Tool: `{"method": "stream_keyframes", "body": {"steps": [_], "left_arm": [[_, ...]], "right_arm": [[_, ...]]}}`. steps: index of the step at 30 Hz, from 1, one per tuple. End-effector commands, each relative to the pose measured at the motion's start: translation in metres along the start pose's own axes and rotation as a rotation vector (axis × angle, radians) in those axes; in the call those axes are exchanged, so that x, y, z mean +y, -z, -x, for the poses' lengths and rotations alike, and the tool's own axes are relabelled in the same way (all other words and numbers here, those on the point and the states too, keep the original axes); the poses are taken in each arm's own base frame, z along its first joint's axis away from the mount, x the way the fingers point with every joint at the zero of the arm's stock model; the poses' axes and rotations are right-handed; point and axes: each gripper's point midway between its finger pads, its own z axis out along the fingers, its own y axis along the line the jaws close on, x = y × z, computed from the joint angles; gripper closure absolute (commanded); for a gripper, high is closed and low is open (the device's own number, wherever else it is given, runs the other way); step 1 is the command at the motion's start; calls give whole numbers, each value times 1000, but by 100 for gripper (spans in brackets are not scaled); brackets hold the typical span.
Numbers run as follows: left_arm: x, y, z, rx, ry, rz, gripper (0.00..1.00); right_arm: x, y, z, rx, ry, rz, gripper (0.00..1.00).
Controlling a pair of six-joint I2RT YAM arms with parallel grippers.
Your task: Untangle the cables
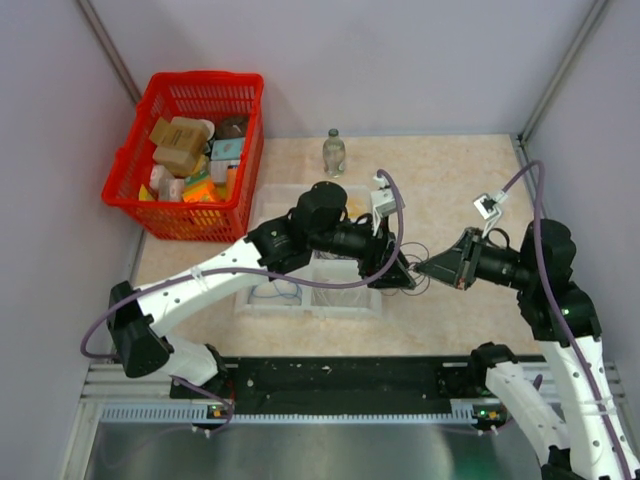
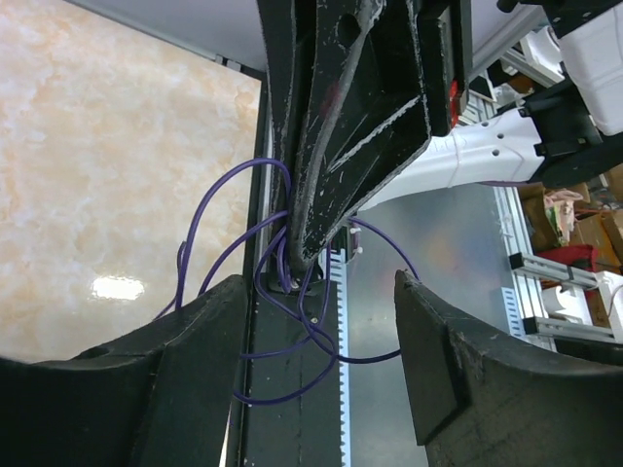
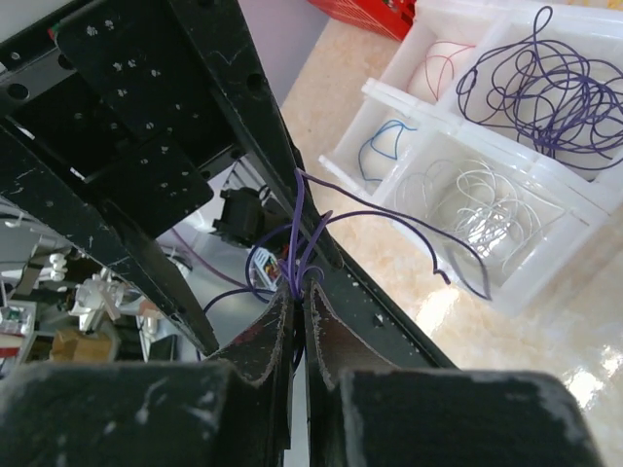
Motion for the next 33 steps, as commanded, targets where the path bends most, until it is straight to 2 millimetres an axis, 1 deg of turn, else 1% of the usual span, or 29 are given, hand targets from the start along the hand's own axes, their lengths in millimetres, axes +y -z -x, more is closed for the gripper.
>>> {"method": "stream_keyframes", "body": {"steps": [1,5,7,10,12,14,15,16,17,18,19,20,22,23,25,27,31,33], "left_arm": [[-20,1,9,-42,-29,-94,37],[-18,1,12,-49,-21,-83,53],[-18,0,13,-42,-27,-76,62],[-10,5,16,-47,-49,-7,99],[-2,12,20,-64,-73,67,100],[8,21,25,-80,-95,163,100],[15,26,27,-83,-101,216,100],[25,32,30,-89,-107,285,100],[35,39,33,-96,-106,366,100],[46,47,36,-102,-101,446,100],[61,58,40,-117,-96,535,100],[70,66,43,-121,-89,588,100],[86,78,48,-137,-54,652,100],[93,81,50,-140,-26,662,100],[112,86,52,-136,42,678,100],[127,86,51,-131,103,669,100],[150,82,52,-140,151,677,100],[162,79,46,-126,184,703,100]], "right_arm": [[28,5,13,-31,62,90,100],[35,5,13,-31,55,139,100],[38,6,14,-38,57,150,100],[39,7,15,-49,54,146,100],[39,8,16,-59,55,140,100],[34,7,19,-77,40,108,71],[30,7,23,-99,34,73,59],[21,8,26,-124,26,15,43],[10,9,29,-149,11,-61,34],[-1,13,33,-177,4,-140,29],[-18,18,36,-208,-11,-247,26],[-35,27,42,-255,-17,-361,25],[-54,42,43,-294,-32,-504,22],[-60,47,44,-310,-40,-547,20],[-62,54,45,-331,-38,-583,20],[-61,57,44,-343,-36,-587,21],[-60,59,42,-345,-26,-585,21],[-61,59,40,-337,-30,-590,21]]}}
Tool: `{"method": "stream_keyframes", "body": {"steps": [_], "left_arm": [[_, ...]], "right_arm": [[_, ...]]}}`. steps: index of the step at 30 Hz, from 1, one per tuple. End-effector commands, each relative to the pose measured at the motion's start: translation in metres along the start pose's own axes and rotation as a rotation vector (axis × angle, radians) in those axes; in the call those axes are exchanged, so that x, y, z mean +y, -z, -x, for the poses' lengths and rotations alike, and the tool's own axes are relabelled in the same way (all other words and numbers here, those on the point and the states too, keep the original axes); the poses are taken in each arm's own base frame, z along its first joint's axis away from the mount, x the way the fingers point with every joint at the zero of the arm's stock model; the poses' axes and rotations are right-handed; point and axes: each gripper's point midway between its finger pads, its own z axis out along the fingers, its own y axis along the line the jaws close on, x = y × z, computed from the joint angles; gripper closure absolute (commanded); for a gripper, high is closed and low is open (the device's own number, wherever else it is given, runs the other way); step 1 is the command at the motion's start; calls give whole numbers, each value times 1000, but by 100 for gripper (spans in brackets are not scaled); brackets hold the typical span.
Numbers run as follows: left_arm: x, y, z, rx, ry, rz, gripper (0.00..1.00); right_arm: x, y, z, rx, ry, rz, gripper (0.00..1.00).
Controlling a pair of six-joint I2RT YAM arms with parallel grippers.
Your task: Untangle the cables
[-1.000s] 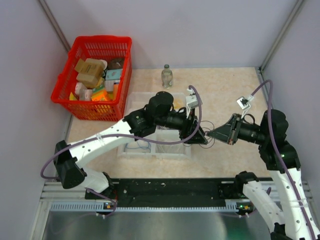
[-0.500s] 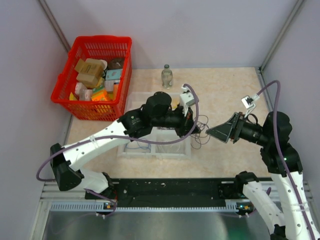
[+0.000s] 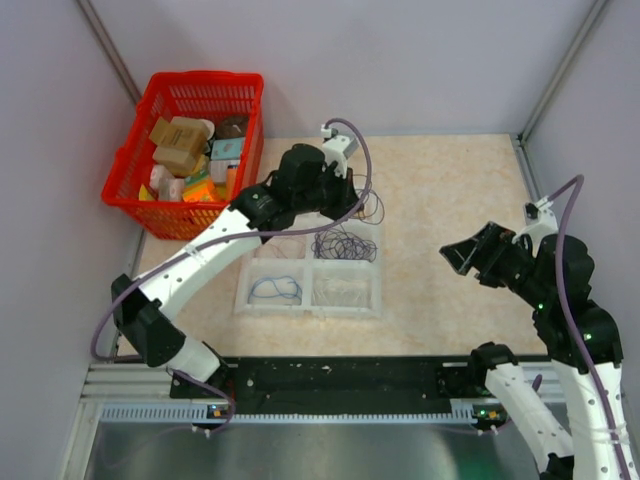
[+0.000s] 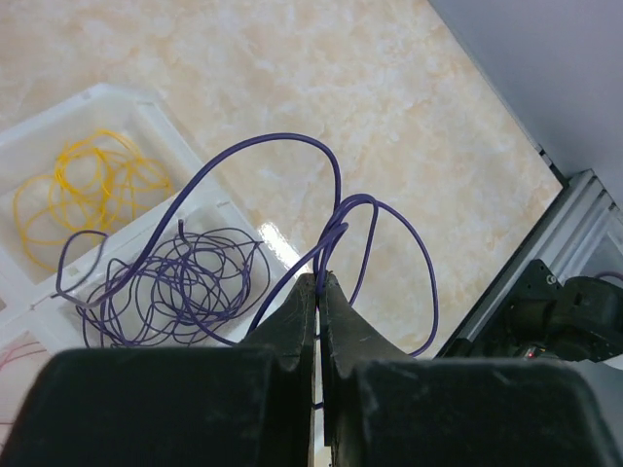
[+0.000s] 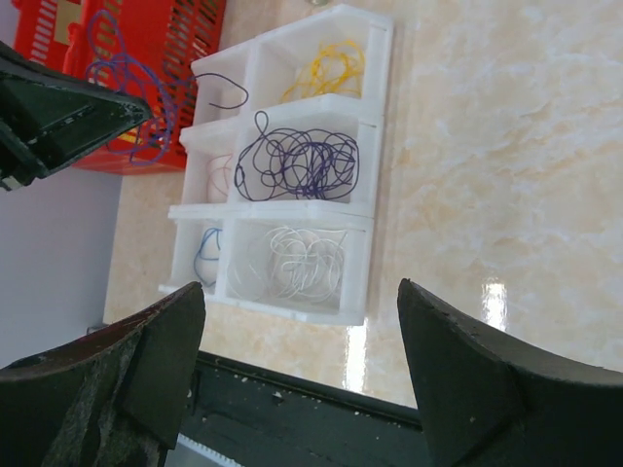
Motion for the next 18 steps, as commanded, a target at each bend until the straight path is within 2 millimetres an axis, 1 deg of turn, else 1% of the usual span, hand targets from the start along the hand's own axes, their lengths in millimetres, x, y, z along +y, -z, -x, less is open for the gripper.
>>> {"method": "stream_keyframes", "body": {"steps": [1,3,4,9,11,12,13,14,15,16,18], "left_arm": [[5,-19,-2,32,73,15,100],[15,-26,-11,42,102,54,100],[25,-30,-15,45,120,94,100],[59,-47,-47,88,199,227,100],[72,-55,-64,118,226,277,100],[75,-58,-72,139,242,287,100],[84,-61,-81,156,259,334,100],[86,-62,-91,195,269,347,100],[89,-63,-97,209,286,363,100],[93,-66,-106,222,295,377,100],[106,-73,-120,226,294,419,100]], "right_arm": [[-1,10,11,-49,31,-30,21],[-3,9,9,-43,30,-32,21],[-3,7,8,-40,27,-34,21],[-7,2,4,-18,23,-43,22],[-8,0,2,-11,22,-40,22],[-9,-2,1,-4,22,-43,22],[-9,-3,0,-1,21,-42,22],[-9,-3,-1,0,18,-40,22],[-9,-3,-1,-2,18,-40,22],[-11,-3,-2,0,17,-44,22],[-12,-4,-4,4,16,-45,22]]}}
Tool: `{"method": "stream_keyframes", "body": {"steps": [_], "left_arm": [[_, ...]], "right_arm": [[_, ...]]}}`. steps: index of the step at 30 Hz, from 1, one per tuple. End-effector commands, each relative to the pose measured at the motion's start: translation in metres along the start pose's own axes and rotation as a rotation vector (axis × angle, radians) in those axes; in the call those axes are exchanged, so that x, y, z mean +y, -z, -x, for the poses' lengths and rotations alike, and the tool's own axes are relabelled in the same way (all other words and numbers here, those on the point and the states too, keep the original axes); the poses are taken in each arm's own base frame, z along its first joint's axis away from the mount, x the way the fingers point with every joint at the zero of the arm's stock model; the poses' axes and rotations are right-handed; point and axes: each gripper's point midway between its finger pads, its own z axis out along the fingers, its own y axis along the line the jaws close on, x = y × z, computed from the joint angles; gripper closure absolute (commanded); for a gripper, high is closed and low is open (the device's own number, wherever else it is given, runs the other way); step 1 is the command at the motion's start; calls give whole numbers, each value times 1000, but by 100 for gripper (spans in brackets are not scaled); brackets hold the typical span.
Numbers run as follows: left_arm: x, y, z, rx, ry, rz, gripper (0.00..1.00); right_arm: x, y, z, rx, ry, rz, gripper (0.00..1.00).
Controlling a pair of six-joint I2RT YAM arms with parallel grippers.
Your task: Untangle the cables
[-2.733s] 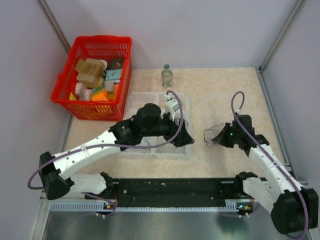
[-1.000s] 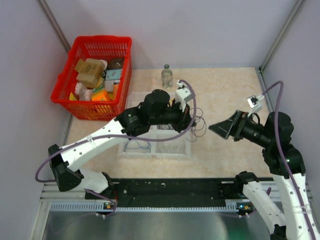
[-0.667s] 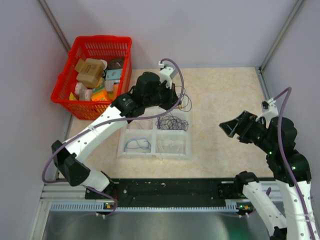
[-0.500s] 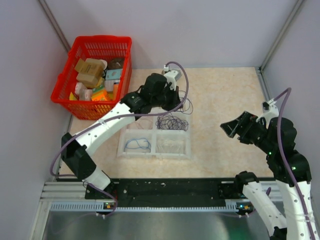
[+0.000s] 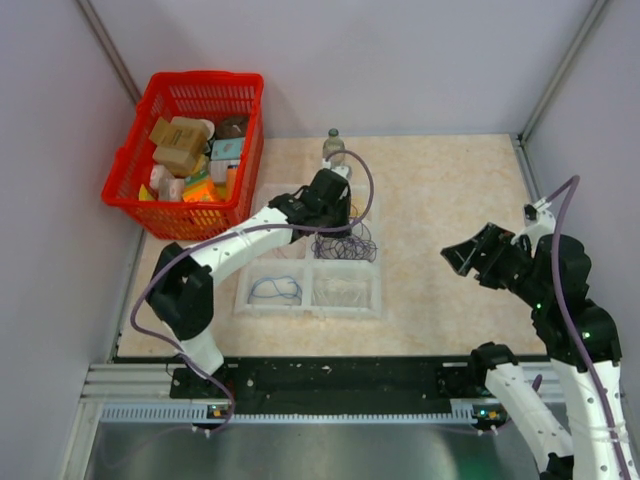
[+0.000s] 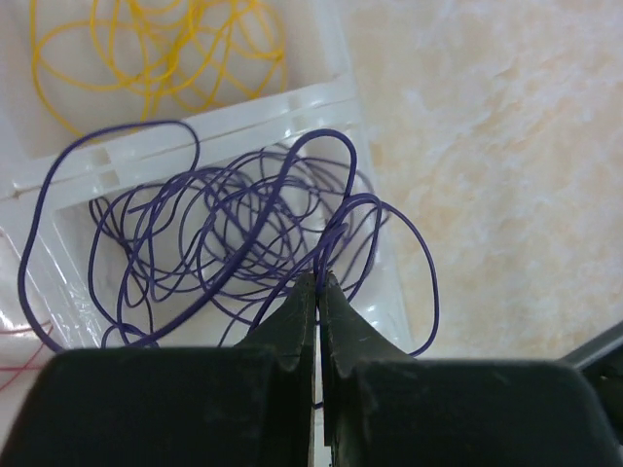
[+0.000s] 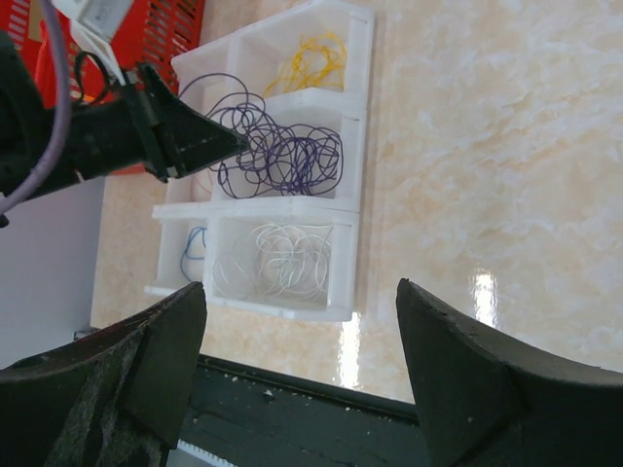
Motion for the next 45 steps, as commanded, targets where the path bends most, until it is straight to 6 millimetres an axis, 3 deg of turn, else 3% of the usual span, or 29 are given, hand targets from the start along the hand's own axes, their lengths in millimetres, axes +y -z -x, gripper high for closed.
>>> {"method": "stream_keyframes", "body": {"steps": [1,6,11,16,18,28,32,36,42,45], "left_arm": [[31,-25,-18,14,52,124,100],[55,-47,-42,82,56,223,100],[53,-44,-49,91,33,185,98],[37,-13,-30,15,3,121,63],[30,1,-23,-8,-6,84,56],[-2,68,0,-101,-54,-76,49],[-17,102,14,-195,-90,-165,48],[-33,150,37,-351,-133,-254,43],[-49,242,76,-632,-184,-348,39],[-55,288,85,-768,-214,-403,38]], "right_arm": [[0,-4,-2,0,13,13,22],[-2,-7,-6,14,7,15,22],[-4,-11,-12,30,-1,17,23],[-5,-16,-15,43,-12,25,23],[-5,-19,-17,52,-17,28,23],[-13,-30,-32,98,-30,21,23],[-17,-32,-36,113,-26,15,23],[-19,-29,-34,88,-19,4,23],[-18,-8,-12,-42,30,-16,23],[-17,11,6,-157,64,-26,21]]}}
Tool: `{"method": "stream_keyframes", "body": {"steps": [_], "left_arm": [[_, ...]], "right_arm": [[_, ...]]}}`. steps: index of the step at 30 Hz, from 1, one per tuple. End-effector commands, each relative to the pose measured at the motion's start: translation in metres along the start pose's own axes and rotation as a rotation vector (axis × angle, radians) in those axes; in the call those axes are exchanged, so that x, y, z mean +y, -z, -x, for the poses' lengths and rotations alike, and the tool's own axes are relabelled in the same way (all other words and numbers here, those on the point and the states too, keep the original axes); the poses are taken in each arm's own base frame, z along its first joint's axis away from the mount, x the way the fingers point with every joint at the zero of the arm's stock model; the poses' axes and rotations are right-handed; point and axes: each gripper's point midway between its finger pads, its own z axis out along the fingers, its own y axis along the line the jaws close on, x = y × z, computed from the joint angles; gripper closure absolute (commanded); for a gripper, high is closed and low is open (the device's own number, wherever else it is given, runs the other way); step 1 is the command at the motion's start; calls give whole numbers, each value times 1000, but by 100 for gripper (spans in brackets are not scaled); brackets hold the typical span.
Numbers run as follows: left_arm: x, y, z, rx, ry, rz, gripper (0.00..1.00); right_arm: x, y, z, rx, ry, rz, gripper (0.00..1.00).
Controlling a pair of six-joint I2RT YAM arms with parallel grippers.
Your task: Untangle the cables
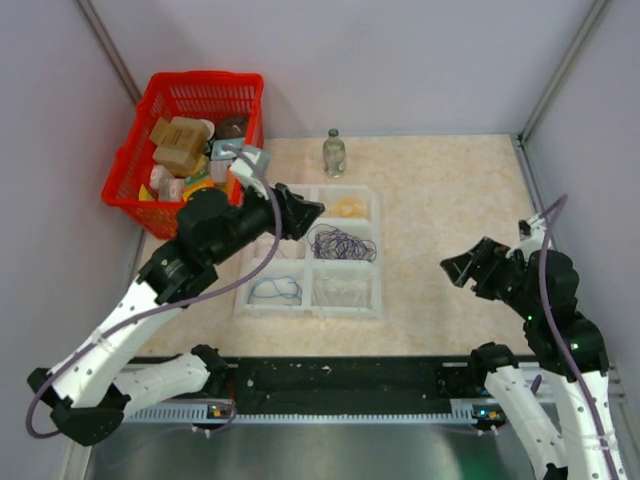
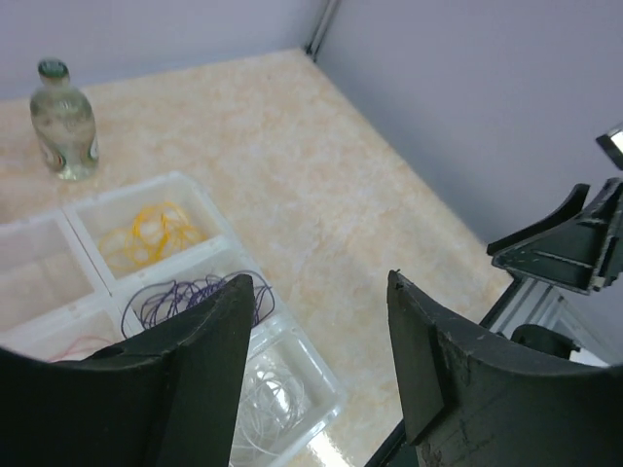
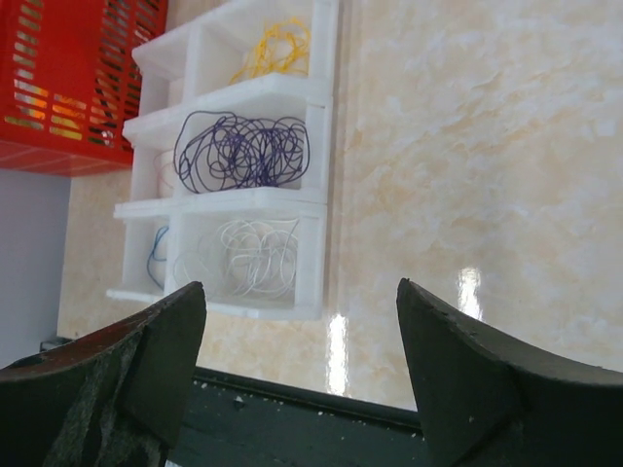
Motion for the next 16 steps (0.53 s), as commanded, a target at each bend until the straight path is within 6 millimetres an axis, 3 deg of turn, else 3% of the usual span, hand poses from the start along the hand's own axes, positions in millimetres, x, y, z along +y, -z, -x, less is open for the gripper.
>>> {"method": "stream_keyframes", "body": {"steps": [1,6,10,13,16], "left_arm": [[-29,46,68,-275,-86,-105,38],[-45,107,106,-457,-165,-152,36],[-53,143,130,-533,-225,-154,35],[-51,156,136,-551,-244,-132,34],[-49,164,137,-554,-247,-117,34]], "right_arm": [[10,37,44,-233,84,3,20],[29,96,90,-475,192,13,3],[48,153,124,-672,251,32,1],[61,171,130,-746,289,89,1],[65,169,131,-748,312,109,1]]}}
